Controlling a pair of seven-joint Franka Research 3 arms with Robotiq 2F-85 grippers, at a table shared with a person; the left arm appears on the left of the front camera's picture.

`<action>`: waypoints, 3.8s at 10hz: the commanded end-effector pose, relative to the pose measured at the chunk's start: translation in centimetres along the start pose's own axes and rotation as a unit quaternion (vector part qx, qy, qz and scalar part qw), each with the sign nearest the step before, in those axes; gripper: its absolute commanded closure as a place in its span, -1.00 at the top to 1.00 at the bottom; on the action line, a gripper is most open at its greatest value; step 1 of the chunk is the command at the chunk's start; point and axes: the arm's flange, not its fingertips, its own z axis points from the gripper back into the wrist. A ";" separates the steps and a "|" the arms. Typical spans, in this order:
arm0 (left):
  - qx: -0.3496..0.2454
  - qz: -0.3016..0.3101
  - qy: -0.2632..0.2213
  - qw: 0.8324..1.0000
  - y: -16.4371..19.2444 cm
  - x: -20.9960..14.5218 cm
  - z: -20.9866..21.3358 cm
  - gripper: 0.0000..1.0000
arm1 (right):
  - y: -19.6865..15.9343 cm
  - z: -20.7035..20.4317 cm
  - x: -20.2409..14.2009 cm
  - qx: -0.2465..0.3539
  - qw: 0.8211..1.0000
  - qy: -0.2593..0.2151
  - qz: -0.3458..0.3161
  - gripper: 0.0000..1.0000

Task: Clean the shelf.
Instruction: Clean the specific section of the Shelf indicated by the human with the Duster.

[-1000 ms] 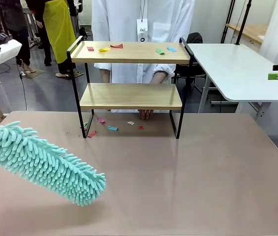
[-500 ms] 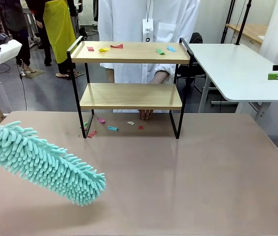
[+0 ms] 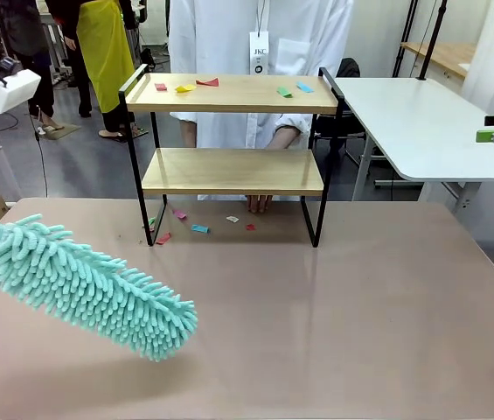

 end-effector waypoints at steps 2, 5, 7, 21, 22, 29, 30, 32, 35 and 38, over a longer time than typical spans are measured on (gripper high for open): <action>-0.023 0.071 -0.089 0.993 -1.8 2.6 -0.4 -0.74 | 0.1 0.0 0.2 0.000 1.000 0.000 0.002 1.00; -0.025 0.189 -0.126 0.974 -4.4 8.6 -1.3 -0.74 | 0.1 0.0 0.2 0.000 1.000 0.000 0.002 1.00; -0.034 0.280 -0.155 0.947 -6.1 13.4 -2.5 -0.74 | 0.1 0.0 0.2 0.000 1.000 0.000 0.002 1.00; 0.035 0.518 -0.267 0.812 -7.9 29.1 -11.2 -0.74 | 0.1 0.0 0.2 0.000 1.000 0.000 0.002 1.00; 0.048 0.534 -0.278 0.797 -7.7 30.5 -12.2 -0.74 | 0.1 0.0 0.2 0.000 1.000 0.000 0.002 1.00; 0.069 0.578 -0.373 0.722 -4.6 40.8 -18.9 -0.74 | 0.1 0.0 0.2 0.000 1.000 0.000 0.002 1.00; 0.075 0.591 -0.385 0.705 -3.8 41.8 -19.7 -0.74 | 0.1 0.0 0.2 0.000 1.000 0.000 0.002 1.00; 0.065 0.596 -0.405 0.690 -2.5 43.3 -20.8 -0.74 | 0.1 0.0 0.2 0.000 1.000 0.000 0.002 1.00; 0.061 0.588 -0.403 0.699 -0.5 45.4 -22.8 -0.74 | 0.1 0.0 0.2 0.000 1.000 0.000 0.002 1.00; 0.043 0.572 -0.406 0.711 0.9 47.0 -24.6 -0.74 | 0.1 0.0 0.2 0.000 1.000 0.000 0.002 1.00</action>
